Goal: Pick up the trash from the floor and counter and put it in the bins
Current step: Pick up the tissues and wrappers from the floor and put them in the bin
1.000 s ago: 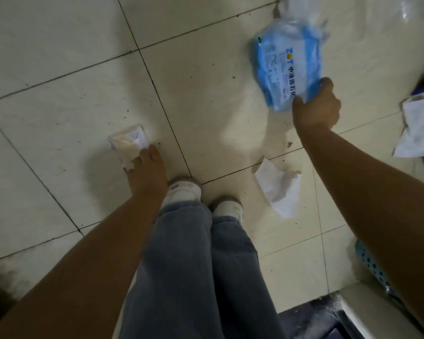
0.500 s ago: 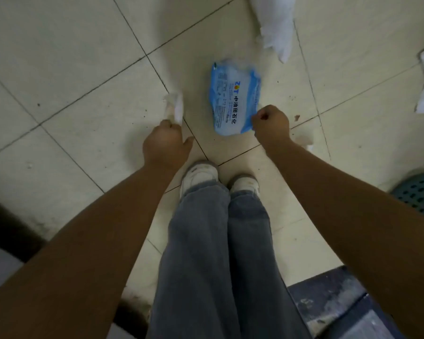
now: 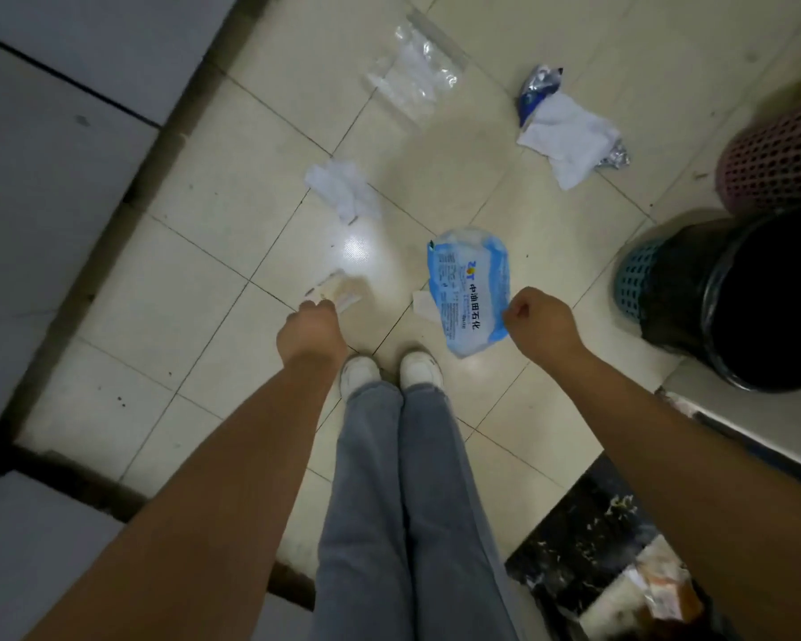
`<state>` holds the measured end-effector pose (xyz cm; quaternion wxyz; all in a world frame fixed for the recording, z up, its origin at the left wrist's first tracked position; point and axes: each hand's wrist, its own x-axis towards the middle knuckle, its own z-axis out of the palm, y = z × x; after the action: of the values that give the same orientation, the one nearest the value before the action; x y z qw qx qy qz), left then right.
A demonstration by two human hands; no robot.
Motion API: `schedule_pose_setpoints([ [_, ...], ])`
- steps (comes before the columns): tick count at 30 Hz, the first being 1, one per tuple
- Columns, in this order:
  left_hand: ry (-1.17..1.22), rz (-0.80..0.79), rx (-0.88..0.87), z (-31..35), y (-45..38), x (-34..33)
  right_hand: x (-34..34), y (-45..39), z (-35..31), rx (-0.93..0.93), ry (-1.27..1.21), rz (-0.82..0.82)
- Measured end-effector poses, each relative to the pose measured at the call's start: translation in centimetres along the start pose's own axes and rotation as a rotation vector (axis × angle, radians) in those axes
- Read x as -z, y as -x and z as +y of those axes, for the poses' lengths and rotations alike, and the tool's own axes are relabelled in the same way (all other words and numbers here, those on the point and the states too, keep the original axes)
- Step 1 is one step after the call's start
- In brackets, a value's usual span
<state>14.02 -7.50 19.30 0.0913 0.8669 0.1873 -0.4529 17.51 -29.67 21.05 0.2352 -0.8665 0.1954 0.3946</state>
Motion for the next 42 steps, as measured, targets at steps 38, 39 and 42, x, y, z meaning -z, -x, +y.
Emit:
schedule_pose_setpoints([
  [38,0.329,0.146,0.059,5.6,-3.4,-1.5,-3.4,-1.0,6.5,-0.137,-0.332,0.098],
  [39,0.37,0.138,0.051,7.1,-1.8,-0.2,-0.9,0.6,6.8,-0.149,-0.348,0.113],
  [42,0.519,0.099,-0.012,12.7,3.2,2.6,5.8,5.1,9.3,-0.24,-0.447,0.18],
])
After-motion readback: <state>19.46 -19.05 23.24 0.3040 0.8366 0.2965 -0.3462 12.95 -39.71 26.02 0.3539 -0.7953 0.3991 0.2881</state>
